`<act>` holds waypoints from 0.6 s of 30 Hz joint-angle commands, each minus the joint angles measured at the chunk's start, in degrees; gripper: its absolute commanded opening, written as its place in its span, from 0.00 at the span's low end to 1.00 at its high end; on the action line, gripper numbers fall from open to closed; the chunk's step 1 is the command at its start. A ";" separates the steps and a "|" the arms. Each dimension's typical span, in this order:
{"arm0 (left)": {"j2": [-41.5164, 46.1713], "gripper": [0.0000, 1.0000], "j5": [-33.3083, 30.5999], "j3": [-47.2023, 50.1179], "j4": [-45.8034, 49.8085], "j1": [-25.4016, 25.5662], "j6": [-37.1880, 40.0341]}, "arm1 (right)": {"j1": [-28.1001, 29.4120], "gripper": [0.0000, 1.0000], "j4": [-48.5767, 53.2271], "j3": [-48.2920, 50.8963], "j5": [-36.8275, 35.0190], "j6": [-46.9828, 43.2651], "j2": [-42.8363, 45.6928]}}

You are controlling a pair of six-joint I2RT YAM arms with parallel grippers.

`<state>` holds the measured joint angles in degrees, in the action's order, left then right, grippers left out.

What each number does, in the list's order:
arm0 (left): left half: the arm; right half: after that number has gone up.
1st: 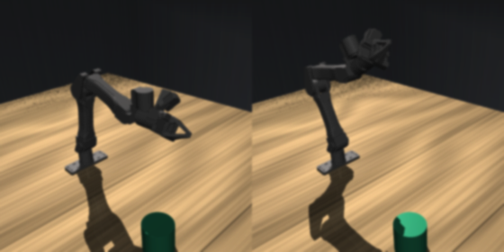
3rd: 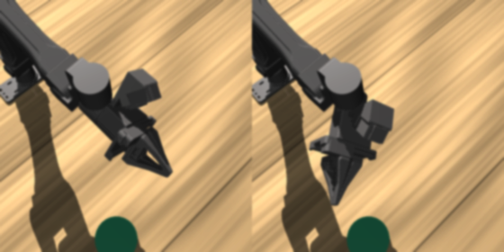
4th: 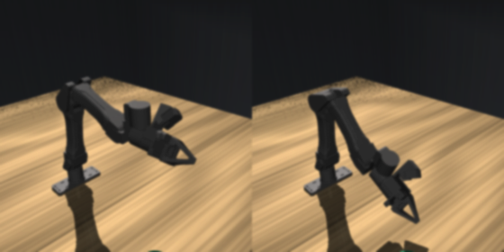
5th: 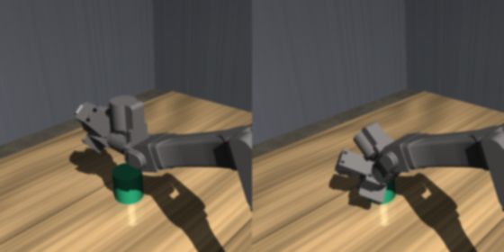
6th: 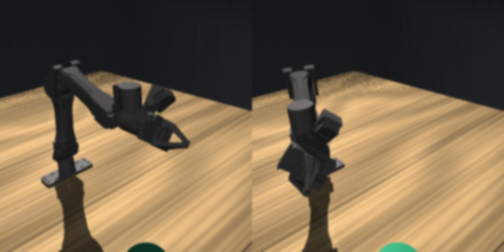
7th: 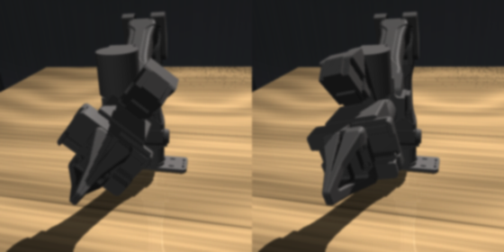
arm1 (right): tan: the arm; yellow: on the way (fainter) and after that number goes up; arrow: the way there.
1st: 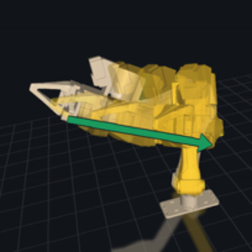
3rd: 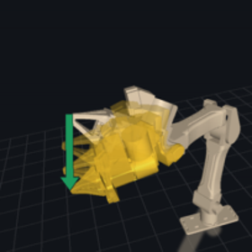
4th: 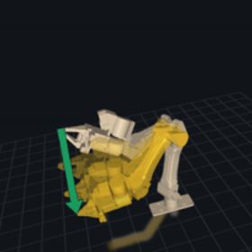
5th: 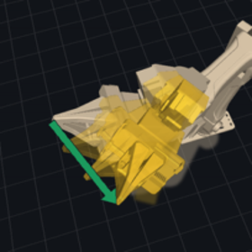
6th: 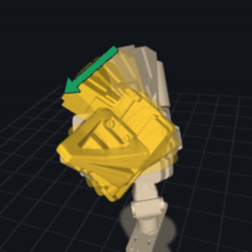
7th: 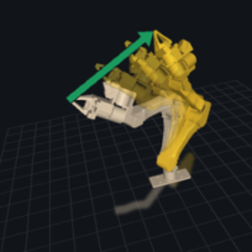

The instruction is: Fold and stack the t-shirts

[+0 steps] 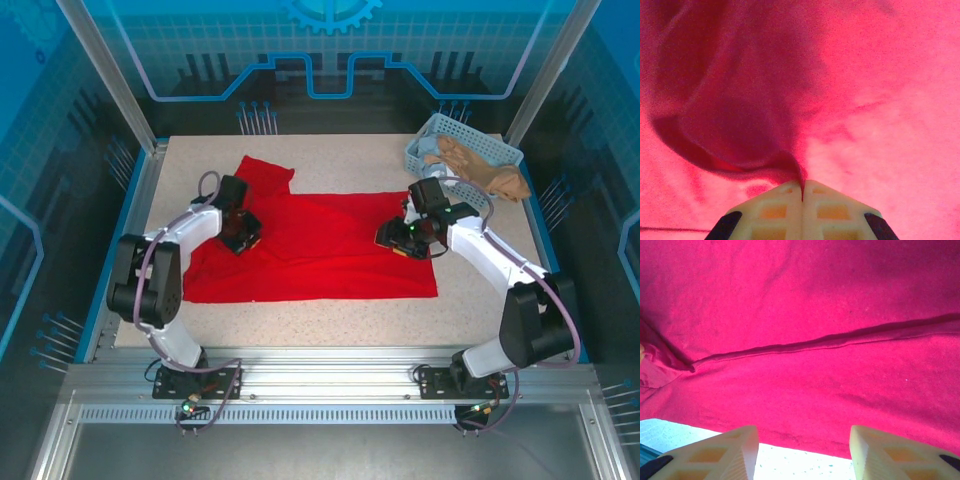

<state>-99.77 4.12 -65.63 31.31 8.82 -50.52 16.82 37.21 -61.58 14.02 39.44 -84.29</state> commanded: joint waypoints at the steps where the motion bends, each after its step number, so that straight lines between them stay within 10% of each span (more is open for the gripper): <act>1: -4.61 0.00 -0.54 -6.58 3.32 1.57 4.59 | -0.26 0.52 0.39 -2.27 1.28 0.36 -0.69; 12: -20.03 0.00 -0.66 -25.68 12.37 6.03 16.41 | -1.32 0.52 1.89 -2.57 2.08 -0.41 -1.40; 15: -21.33 0.39 -2.52 -28.76 15.60 6.45 18.07 | -1.67 0.53 1.90 -2.45 2.62 -0.44 -1.74; 18: -18.82 0.50 -6.72 -29.19 17.02 6.91 18.49 | -1.83 0.53 1.81 -2.58 2.79 -0.50 -2.17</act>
<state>-120.68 1.65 -92.90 43.55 15.33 -34.70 15.66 37.89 -62.78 15.42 39.53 -85.54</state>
